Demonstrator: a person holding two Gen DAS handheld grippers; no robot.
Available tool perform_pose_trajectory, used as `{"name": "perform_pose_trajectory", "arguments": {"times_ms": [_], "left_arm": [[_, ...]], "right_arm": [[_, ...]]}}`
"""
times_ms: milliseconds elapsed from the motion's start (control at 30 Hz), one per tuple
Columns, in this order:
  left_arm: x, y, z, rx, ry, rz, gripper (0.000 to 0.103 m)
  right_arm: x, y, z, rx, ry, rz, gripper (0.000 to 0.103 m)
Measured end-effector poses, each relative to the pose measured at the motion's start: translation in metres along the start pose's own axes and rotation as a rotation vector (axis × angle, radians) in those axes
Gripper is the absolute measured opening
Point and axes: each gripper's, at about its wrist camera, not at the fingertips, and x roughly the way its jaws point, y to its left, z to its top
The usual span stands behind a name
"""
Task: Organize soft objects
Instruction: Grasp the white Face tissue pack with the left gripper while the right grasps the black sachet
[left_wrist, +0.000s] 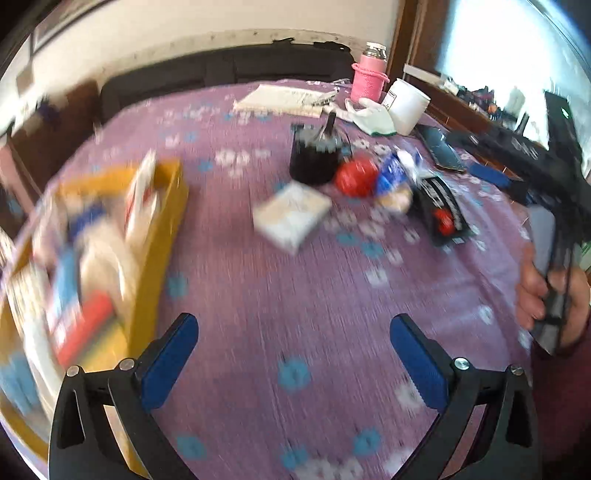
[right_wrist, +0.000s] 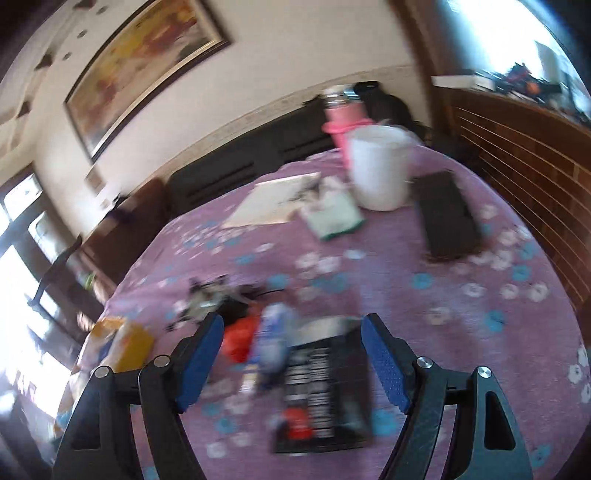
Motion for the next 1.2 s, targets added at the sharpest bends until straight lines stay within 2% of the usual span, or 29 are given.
{"name": "perform_pose_trajectory", "arguments": {"times_ms": [67,133,233,333,500,633,733,767,833,867,900,1100,1200], "left_arm": [[0.013,-0.005,0.017,0.048,-0.003,0.038,0.103],[0.033,-0.006,0.033,0.079,0.015,0.062,0.103],[0.063,-0.004,0.052,0.099,0.043,0.097,0.103],[0.084,-0.002,0.066,0.113,0.049,0.124,0.103],[0.108,-0.004,0.073,0.184,0.058,0.154,0.103],[0.112,0.0,0.074,0.162,0.049,0.116,0.103],[0.112,0.002,0.073,0.13,0.05,0.09,0.103],[0.113,0.002,0.073,0.122,0.051,0.083,0.1],[0.11,0.004,0.073,0.091,0.053,0.016,0.079],[0.109,0.004,0.073,0.081,0.052,-0.007,0.063],[0.106,0.001,0.073,0.087,0.048,0.004,0.046],[0.087,0.0,0.061,0.055,0.043,-0.032,0.044],[0.062,0.007,0.049,0.005,0.015,-0.063,0.044]], "right_arm": [[0.005,-0.016,-0.005,0.044,0.018,-0.004,0.081],[0.011,-0.029,-0.008,0.088,0.08,-0.001,0.081],[0.013,-0.028,-0.007,0.077,0.101,0.008,0.081],[0.015,-0.01,-0.009,-0.002,0.11,0.006,0.081],[0.024,0.023,-0.026,-0.185,0.131,-0.081,0.081],[0.034,0.04,-0.038,-0.283,0.158,-0.124,0.081],[0.041,0.044,-0.045,-0.31,0.183,-0.142,0.081],[0.043,0.045,-0.046,-0.318,0.185,-0.144,0.081],[0.045,0.046,-0.048,-0.334,0.185,-0.158,0.081],[0.046,0.047,-0.049,-0.339,0.187,-0.163,0.081],[0.048,0.047,-0.049,-0.342,0.191,-0.167,0.081],[0.052,0.047,-0.051,-0.346,0.202,-0.169,0.079],[0.052,0.045,-0.051,-0.334,0.204,-0.155,0.064]]}}
